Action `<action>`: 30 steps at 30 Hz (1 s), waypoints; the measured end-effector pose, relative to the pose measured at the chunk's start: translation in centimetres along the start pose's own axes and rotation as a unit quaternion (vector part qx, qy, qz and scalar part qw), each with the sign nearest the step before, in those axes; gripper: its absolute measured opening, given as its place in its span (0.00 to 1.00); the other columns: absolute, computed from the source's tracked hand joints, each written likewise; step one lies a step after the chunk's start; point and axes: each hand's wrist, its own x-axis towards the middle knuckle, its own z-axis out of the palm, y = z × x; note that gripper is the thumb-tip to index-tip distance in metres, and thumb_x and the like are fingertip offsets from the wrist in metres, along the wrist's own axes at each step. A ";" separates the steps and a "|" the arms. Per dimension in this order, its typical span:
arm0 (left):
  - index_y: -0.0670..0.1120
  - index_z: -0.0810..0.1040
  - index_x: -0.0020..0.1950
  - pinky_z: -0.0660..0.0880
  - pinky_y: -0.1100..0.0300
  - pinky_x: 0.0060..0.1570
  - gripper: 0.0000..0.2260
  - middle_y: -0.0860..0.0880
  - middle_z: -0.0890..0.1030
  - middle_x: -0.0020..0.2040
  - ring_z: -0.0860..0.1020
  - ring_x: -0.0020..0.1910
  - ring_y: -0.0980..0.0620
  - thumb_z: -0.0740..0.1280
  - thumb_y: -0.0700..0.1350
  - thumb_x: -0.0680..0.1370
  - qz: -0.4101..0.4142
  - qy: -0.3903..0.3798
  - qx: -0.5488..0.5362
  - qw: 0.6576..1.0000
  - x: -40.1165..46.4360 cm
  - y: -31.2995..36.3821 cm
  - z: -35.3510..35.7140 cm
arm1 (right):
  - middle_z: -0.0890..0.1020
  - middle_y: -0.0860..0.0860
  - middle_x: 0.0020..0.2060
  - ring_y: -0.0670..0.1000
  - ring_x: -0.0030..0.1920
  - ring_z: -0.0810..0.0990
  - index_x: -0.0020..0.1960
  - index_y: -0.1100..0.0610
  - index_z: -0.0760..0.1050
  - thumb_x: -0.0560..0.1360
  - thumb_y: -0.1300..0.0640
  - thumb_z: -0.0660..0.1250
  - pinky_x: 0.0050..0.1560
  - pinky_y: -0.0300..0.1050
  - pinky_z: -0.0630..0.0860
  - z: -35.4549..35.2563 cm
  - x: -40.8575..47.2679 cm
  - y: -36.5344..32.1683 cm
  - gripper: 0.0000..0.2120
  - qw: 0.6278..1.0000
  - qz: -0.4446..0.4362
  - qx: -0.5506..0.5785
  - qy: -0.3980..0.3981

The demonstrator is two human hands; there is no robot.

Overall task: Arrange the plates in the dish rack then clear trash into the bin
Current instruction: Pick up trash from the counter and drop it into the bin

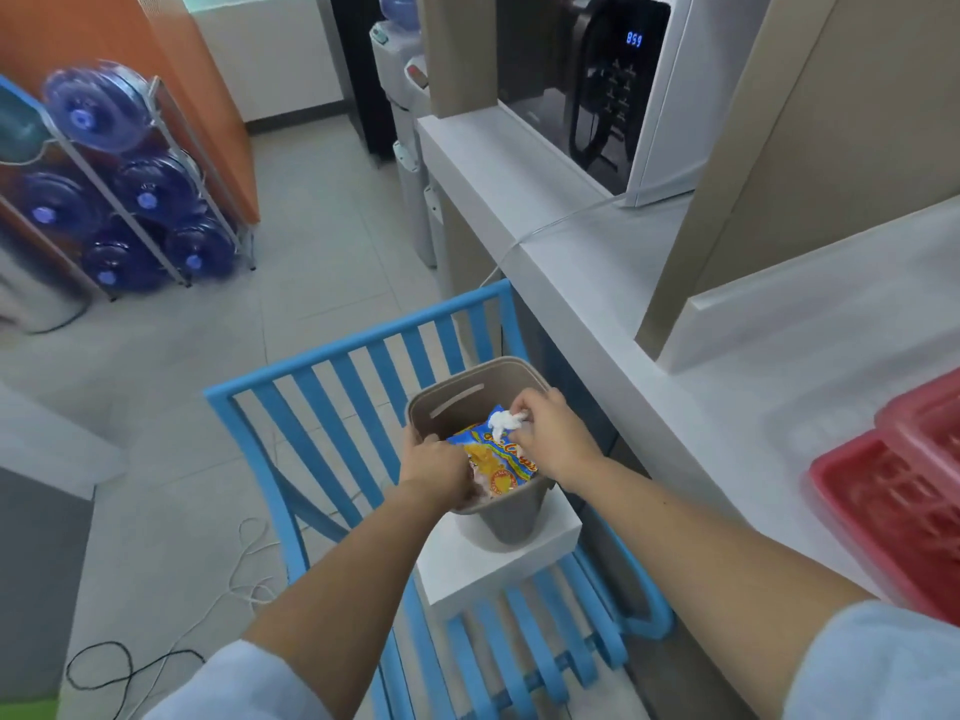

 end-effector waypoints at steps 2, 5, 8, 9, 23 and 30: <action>0.50 0.81 0.47 0.55 0.47 0.64 0.16 0.51 0.81 0.51 0.72 0.57 0.48 0.58 0.57 0.79 0.003 -0.006 -0.008 1.000 0.0 -0.1 0.3 | 0.71 0.52 0.57 0.54 0.54 0.76 0.58 0.51 0.73 0.77 0.55 0.66 0.50 0.47 0.73 0.4 0.2 0.4 0.10 0.999 0.006 -0.039 -0.025; 0.51 0.81 0.55 0.57 0.46 0.65 0.18 0.50 0.78 0.56 0.71 0.60 0.48 0.55 0.57 0.81 -0.012 0.003 -0.009 1.000 0.0 -0.4 0.4 | 0.72 0.52 0.59 0.54 0.58 0.74 0.60 0.52 0.74 0.78 0.56 0.63 0.56 0.48 0.73 0.6 0.2 0.6 0.11 0.995 0.011 -0.071 -0.066; 0.52 0.80 0.59 0.58 0.46 0.65 0.18 0.49 0.76 0.60 0.70 0.62 0.47 0.54 0.56 0.82 -0.043 0.026 -0.012 0.999 -0.1 -0.8 0.1 | 0.74 0.52 0.57 0.53 0.57 0.75 0.58 0.52 0.76 0.78 0.57 0.61 0.57 0.49 0.74 0.1 -0.2 0.5 0.10 0.995 0.001 -0.064 -0.077; 0.52 0.80 0.59 0.59 0.46 0.64 0.17 0.48 0.76 0.60 0.70 0.62 0.47 0.54 0.56 0.82 -0.051 0.032 -0.015 0.998 -0.2 -0.8 -0.2 | 0.74 0.51 0.57 0.52 0.56 0.75 0.58 0.52 0.76 0.79 0.57 0.62 0.57 0.49 0.74 -0.2 -0.5 0.5 0.10 0.996 -0.002 -0.055 -0.073; 0.55 0.79 0.61 0.75 0.49 0.57 0.17 0.50 0.81 0.59 0.78 0.57 0.47 0.58 0.59 0.80 0.004 0.101 -0.302 0.948 -7.0 5.3 -10.4 | 0.73 0.52 0.68 0.55 0.67 0.70 0.68 0.49 0.73 0.79 0.48 0.60 0.69 0.49 0.63 -12.5 -10.4 -0.9 0.19 0.984 -0.046 -0.171 0.007; 0.53 0.75 0.67 0.74 0.51 0.56 0.19 0.50 0.80 0.61 0.77 0.59 0.46 0.55 0.60 0.82 0.055 0.172 -0.385 0.905 -16.3 11.9 -17.8 | 0.67 0.50 0.73 0.55 0.73 0.62 0.72 0.47 0.67 0.80 0.45 0.57 0.75 0.57 0.45 -20.0 -20.6 -2.1 0.21 0.970 -0.067 -0.228 0.057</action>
